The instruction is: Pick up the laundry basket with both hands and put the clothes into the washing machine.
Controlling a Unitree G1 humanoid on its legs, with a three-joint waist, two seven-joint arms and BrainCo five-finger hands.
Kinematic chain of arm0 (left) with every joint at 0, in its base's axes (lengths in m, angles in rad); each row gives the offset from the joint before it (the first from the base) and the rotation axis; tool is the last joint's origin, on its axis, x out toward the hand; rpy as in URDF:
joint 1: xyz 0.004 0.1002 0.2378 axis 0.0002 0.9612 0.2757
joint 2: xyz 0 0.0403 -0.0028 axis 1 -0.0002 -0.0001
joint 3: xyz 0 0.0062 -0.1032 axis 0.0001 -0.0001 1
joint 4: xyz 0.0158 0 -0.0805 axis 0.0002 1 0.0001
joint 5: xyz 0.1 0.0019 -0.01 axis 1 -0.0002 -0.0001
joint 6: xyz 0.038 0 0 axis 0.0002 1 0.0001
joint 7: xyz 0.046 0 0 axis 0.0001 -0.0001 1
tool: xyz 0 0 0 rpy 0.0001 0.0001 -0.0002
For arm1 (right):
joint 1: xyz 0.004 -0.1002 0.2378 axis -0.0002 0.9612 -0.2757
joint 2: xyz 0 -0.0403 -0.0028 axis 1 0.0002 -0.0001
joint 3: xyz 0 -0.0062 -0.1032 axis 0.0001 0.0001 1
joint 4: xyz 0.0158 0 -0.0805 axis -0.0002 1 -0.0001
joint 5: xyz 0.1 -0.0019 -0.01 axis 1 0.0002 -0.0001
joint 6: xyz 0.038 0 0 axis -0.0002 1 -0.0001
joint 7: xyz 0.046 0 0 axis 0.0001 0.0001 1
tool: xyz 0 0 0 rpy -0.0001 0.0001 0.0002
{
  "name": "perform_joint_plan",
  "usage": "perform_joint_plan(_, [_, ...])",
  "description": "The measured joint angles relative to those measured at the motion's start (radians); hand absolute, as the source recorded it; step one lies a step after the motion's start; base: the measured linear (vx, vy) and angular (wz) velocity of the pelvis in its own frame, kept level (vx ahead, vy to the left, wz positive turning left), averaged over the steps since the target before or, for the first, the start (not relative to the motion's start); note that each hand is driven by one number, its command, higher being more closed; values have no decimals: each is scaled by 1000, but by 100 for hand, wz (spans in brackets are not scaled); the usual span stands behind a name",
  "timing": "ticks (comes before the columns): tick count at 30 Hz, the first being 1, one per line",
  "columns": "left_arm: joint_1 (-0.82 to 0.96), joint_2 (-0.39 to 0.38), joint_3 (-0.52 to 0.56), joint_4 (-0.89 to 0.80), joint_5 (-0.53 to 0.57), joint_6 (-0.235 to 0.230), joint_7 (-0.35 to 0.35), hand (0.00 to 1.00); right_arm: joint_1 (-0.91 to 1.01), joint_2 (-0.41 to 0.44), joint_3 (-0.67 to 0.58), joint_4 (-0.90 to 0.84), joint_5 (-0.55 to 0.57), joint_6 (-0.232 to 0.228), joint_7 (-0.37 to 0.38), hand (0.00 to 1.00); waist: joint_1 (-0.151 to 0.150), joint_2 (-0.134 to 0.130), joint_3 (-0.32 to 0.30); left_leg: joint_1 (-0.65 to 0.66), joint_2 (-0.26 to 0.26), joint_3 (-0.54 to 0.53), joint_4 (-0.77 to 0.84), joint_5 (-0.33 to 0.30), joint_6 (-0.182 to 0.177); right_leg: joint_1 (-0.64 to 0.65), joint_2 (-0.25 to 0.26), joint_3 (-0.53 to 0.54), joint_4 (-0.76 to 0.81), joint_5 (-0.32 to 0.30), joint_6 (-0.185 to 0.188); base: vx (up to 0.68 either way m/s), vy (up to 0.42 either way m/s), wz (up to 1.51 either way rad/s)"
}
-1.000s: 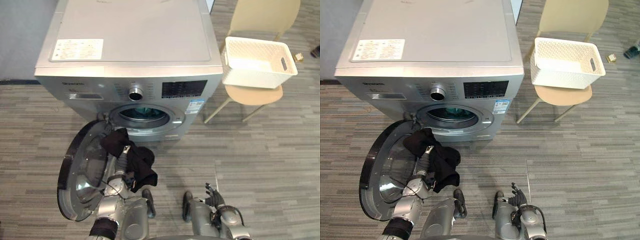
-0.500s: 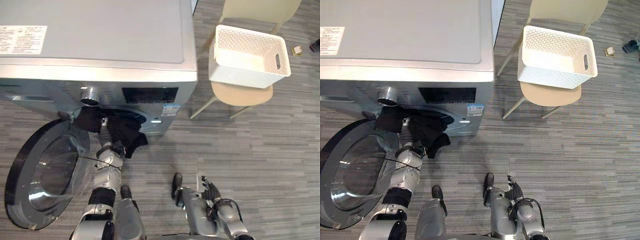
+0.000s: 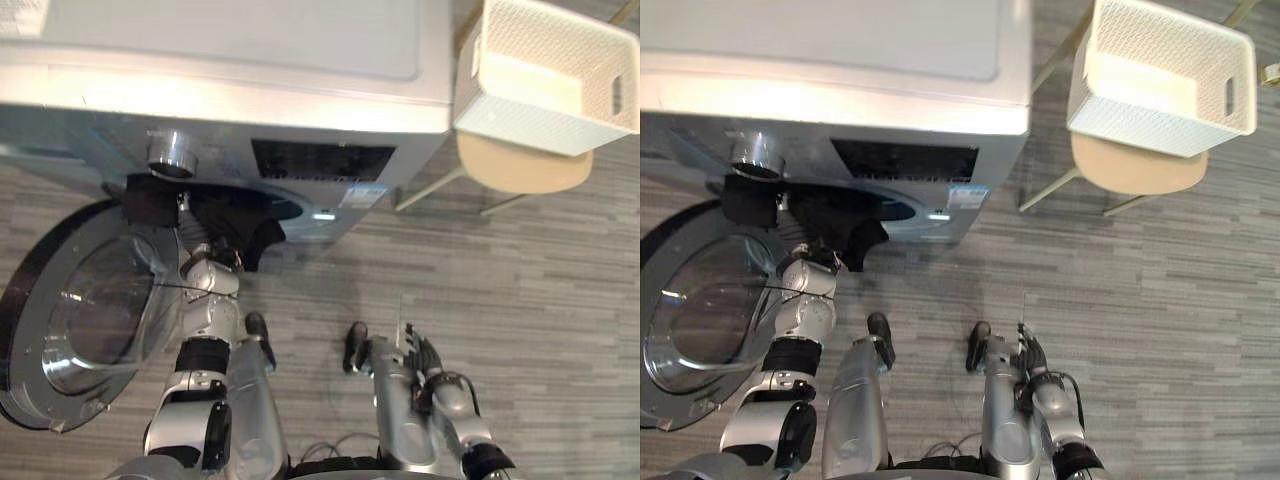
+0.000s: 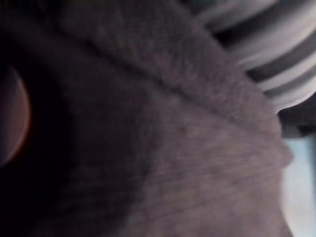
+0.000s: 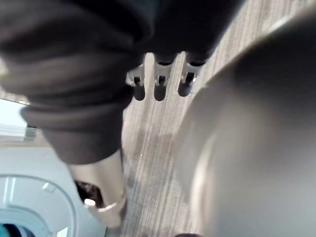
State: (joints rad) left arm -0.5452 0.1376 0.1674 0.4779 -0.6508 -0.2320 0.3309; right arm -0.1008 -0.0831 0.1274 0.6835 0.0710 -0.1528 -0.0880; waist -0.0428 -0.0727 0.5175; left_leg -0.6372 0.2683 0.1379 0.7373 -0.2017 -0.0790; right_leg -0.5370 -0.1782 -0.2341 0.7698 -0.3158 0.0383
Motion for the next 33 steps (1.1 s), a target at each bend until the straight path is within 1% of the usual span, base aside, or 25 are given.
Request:
perform_joint_plan(1, [-7, -9, 0, -1, -7, -1, 3, 100, 0, 10, 3, -19, 3, -1, -3, 0, 1, 0, 0, -28, 6, 0, 35, -11, 8, -25, -3, 2, 31, -14, 6, -105, 90, 1])
perform_joint_plan(3, [-22, -45, 2, -32, -7, -6, 22, 100, -21, 44, 23, -82, 32, 1, -10, 0, 4, 3, 2, -143, 15, 1, 166, -69, 29, -138, -33, 19, 165, -70, 13, -131, 52, 4])
perform_joint_plan(4, [-22, -53, 2, -49, -7, -6, 25, 100, -28, 52, 34, -102, 59, -1, -9, 0, 4, 3, 2, -174, 20, 1, 196, -85, 32, -171, -35, 25, 196, -83, 15, -157, 57, -10])
perform_joint_plan(6, [-29, -79, 2, -94, -7, -7, 25, 100, -50, 91, 63, -166, 134, -15, -2, 0, 5, 7, 5, -284, 38, -3, 297, -117, 45, -281, -40, 48, 292, -111, 20, -174, 45, -16])
perform_joint_plan(7, [-40, -93, 2, -111, -7, -5, 26, 100, -64, 106, 80, -197, 242, -31, 9, 0, 5, 11, 8, -340, 43, -11, 341, -129, 50, -338, -53, 54, 339, -118, 19, -179, 44, -10])
perform_joint_plan(8, [-51, -101, 2, -124, -7, -5, 27, 100, -73, 119, 82, -222, 322, -42, 24, 0, 5, 12, 9, -382, 43, -16, 367, -135, 51, -380, -56, 60, 368, -123, 19, -139, 28, -1])
perform_joint_plan(9, [-60, -106, 1, -131, -7, -5, 27, 100, -79, 127, 82, -241, 366, -48, 31, 0, 5, 13, 10, -409, 43, -19, 382, -137, 54, -407, -61, 64, 386, -124, 18, -126, 7, 5])
perform_joint_plan(10, [-82, -108, 1, -136, -7, -5, 30, 100, -97, 142, 84, -262, 486, -70, 49, 0, 5, 16, 13, -458, 43, -26, 409, -138, 55, -453, -67, 68, 415, -128, 20, -92, -5, 6])
perform_joint_plan(12, [-110, -109, 2, -166, -9, -2, 43, 100, -113, 155, 87, -309, 654, -101, 80, 0, 7, 19, 19, -536, 44, -34, 449, -138, 55, -527, -74, 75, 459, -135, 22, -104, -42, 4])
perform_joint_plan(13, [-121, -106, 1, -192, -10, -2, 43, 100, -114, 159, 89, -330, 730, -115, 103, 0, 8, 20, 20, -581, 44, -40, 467, -137, 55, -570, -79, 75, 478, -134, 21, -76, -51, 3])
perform_joint_plan(14, [-128, -103, 1, -200, -11, -2, 43, 100, -114, 159, 87, -335, 768, -118, 116, 0, 8, 20, 20, -602, 44, -42, 476, -137, 56, -587, -81, 75, 488, -135, 20, -32, -34, 4])
perform_joint_plan(15, [-151, -93, 0, -203, -17, -1, 43, 100, -113, 159, 86, -337, 833, -124, 137, 0, 9, 20, 21, -639, 44, -49, 491, -137, 56, -620, -84, 73, 502, -135, 19, -14, -24, 3])
perform_joint_plan(16, [-175, -81, -1, -203, -22, 0, 43, 100, -113, 159, 87, -337, 870, -124, 150, 0, 9, 20, 22, -666, 45, -55, 500, -136, 58, -643, -84, 71, 510, -135, 18, 0, 0, 0])
perform_joint_plan(18, [-233, -48, -5, -202, -26, 7, 43, 100, -112, 159, 87, -337, 916, -123, 175, 0, 9, 20, 23, -712, 45, -60, 516, -133, 63, -685, -86, 71, 525, -135, 18, 0, 0, 0])
perform_joint_plan(20, [-314, 18, -24, -201, 5, 23, 42, 100, -112, 158, 87, -340, 988, -118, 225, 0, 6, 20, 24, -762, 44, -67, 530, -129, 70, -728, -87, 69, 536, -135, 18, 0, 0, 0])
perform_joint_plan(21, [-350, 48, -40, -201, 17, 31, 42, 100, -110, 153, 87, -346, 1004, -118, 235, 0, 6, 19, 24, -779, 44, -69, 530, -127, 72, -741, -88, 66, 536, -135, 18, 0, 0, 0])
perform_joint_plan(23, [-420, 102, -68, -200, 51, 32, 41, 100, -107, 152, 86, -358, 1046, -115, 265, 0, 5, 19, 26, -804, 41, -74, 530, -124, 75, -762, -89, 59, 536, -135, 18, 7, -11, 2])
perform_joint_plan(24, [-464, 135, -94, -200, 67, 33, 42, 100, -107, 151, 85, -358, 1069, -113, 281, 0, 4, 19, 26, -820, 38, -78, 527, -121, 75, -772, -91, 54, 535, -135, 18, 22, -28, 5])
perform_joint_plan(25, [-487, 149, -108, -200, 77, 33, 42, 100, -106, 151, 83, -358, 1074, -112, 290, 0, 4, 19, 26, -826, 36, -79, 525, -120, 74, -778, -93, 52, 534, -135, 18, 20, -24, 12])
perform_joint_plan(26, [-540, 173, -140, -199, 80, 33, 42, 100, -106, 148, 81, -358, 1081, -110, 300, 0, 2, 19, 26, -838, 28, -79, 518, -113, 72, -789, -102, 47, 534, -135, 18, 20, -28, 13])
perform_joint_plan(28, [-629, 210, -190, -194, 106, 35, 43, 100, -107, 141, 81, -363, 1102, -104, 313, 0, 3, 19, 26, -854, 28, -82, 514, -109, 72, -799, -102, 39, 530, -135, 18, 15, -29, 8])
perform_joint_plan(30, [-752, 263, -267, -193, 175, 53, 43, 100, -107, 140, 80, -370, 1116, -94, 333, 0, -1, 19, 26, -865, 27, -77, 498, -97, 80, -806, -103, 32, 517, -134, 17, 9, -27, 6])
perform_joint_plan(32, [-854, 295, -338, -189, 235, 62, 43, 100, -108, 134, 80, -375, 1132, -79, 351, 0, -2, 18, 26, -870, 27, -78, 489, -93, 80, -806, -103, 21, 508, -132, 13, 4, -26, 5])
perform_joint_plan(33, [-917, 310, -369, -180, 248, 63, 41, 100, -108, 133, 80, -377, 1138, -76, 353, 0, -2, 18, 26, -871, 28, -77, 481, -88, 78, -806, -103, 15, 499, -128, 6, 0, 0, 0])
